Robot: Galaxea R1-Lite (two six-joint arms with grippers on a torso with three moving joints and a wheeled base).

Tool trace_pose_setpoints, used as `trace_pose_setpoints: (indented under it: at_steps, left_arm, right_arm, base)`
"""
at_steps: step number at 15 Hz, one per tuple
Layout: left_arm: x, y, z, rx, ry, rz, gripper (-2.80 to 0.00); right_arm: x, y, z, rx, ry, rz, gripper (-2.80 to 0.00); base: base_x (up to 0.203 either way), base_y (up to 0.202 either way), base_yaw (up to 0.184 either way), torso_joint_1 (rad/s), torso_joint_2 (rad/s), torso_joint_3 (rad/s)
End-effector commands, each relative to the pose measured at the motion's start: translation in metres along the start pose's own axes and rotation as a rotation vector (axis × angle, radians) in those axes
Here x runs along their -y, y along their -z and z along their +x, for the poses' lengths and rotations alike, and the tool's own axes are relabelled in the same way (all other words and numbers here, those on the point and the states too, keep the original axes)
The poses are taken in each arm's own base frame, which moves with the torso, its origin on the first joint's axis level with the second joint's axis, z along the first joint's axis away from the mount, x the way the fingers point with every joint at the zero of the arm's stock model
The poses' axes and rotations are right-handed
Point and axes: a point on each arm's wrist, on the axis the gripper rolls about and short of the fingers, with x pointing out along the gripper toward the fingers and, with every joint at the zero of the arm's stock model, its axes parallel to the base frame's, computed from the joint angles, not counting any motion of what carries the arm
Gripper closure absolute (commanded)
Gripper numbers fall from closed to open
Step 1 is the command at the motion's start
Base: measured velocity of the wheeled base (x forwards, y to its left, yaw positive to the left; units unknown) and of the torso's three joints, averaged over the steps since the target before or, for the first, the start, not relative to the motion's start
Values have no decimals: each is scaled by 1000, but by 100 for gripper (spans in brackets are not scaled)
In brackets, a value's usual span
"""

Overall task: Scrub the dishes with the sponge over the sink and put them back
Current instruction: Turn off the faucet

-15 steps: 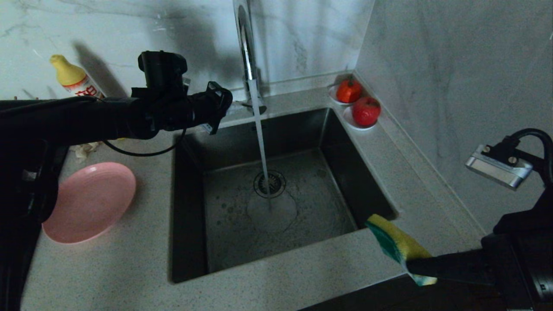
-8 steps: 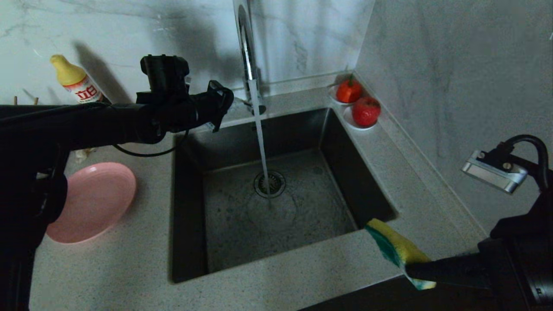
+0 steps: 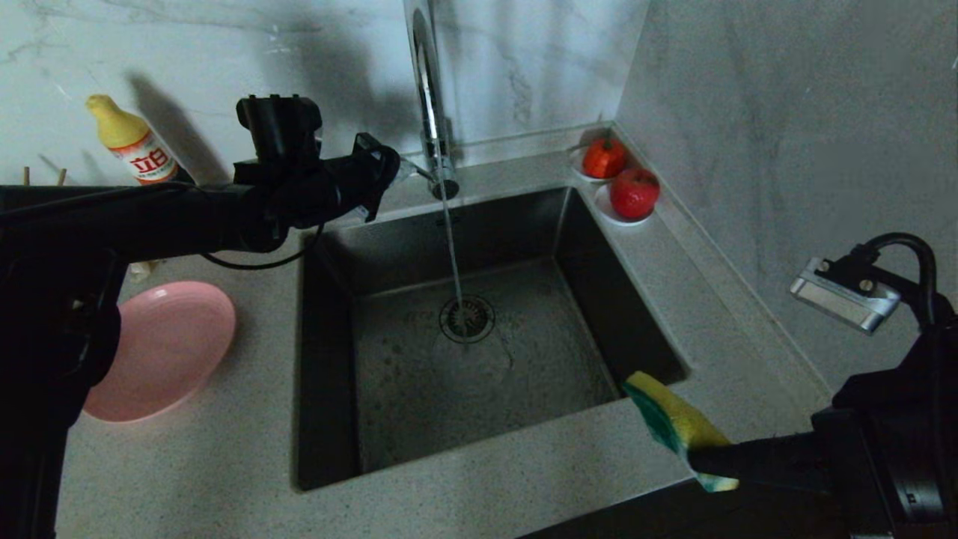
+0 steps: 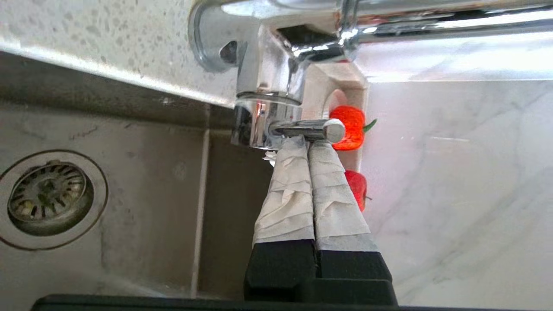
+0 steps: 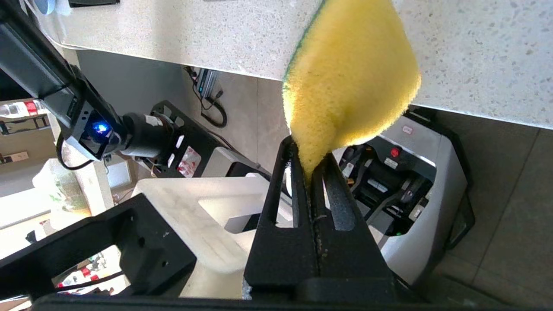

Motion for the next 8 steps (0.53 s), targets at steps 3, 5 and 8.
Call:
trace_pose_setpoints:
  at_steps: [3, 5, 8]
  left_arm:
    - [-2, -3, -1, 10, -1, -1, 0]
    - [-1, -4, -1, 13, 4, 2, 0]
    - [4, -6, -4, 15, 17, 6, 0]
  right_arm:
    - [1, 1, 1, -3, 0, 3, 0]
    - [1, 2, 1, -5, 1, 3, 0]
    - [1, 1, 0, -1, -2, 1, 0]
  base:
    - [0, 0, 0, 0, 0, 0]
    - [0, 0, 0, 0, 0, 0]
    - [0, 0, 0, 0, 0, 0]
